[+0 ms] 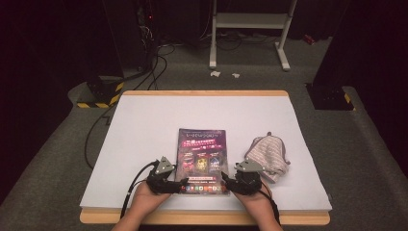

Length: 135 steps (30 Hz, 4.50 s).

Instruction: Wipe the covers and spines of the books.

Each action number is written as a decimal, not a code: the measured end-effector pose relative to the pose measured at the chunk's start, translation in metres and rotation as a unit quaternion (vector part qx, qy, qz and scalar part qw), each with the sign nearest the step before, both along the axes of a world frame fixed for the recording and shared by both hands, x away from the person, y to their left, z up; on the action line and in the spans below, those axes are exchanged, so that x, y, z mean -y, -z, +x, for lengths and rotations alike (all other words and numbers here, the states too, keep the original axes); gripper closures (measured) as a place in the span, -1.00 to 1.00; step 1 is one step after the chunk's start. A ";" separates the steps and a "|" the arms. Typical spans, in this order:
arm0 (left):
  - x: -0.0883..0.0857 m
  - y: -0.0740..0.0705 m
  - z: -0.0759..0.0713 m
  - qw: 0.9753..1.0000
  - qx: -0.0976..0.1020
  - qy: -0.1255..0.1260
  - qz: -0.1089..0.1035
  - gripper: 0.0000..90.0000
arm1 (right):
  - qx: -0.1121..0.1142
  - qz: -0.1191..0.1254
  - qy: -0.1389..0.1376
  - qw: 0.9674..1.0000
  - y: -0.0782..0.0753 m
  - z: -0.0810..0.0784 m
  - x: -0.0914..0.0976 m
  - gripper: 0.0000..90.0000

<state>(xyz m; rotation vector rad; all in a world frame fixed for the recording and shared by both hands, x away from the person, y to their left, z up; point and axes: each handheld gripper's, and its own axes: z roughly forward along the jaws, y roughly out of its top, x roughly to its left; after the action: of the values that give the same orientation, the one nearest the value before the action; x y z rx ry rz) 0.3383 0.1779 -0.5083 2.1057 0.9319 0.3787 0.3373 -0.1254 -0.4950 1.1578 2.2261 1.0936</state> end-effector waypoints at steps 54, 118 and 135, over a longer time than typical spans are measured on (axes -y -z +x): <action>0.019 0.002 -0.006 1.000 -0.007 0.020 -0.010 -0.36 | -0.068 0.034 0.027 0.997 0.013 0.011 0.002 -0.22; 0.018 0.001 -0.009 1.000 0.005 0.006 -0.003 -0.32 | 0.030 0.054 -0.033 0.998 -0.009 -0.022 -0.032 -0.07; 0.018 0.001 -0.009 1.000 0.004 0.005 -0.006 -0.32 | 0.033 0.052 -0.034 0.997 -0.008 -0.023 -0.033 0.02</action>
<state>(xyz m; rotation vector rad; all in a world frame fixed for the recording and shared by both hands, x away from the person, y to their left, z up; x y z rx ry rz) 0.3289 0.1601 -0.5095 2.0958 0.9153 0.3753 0.3140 -0.0926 -0.4875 1.0772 2.1945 1.2714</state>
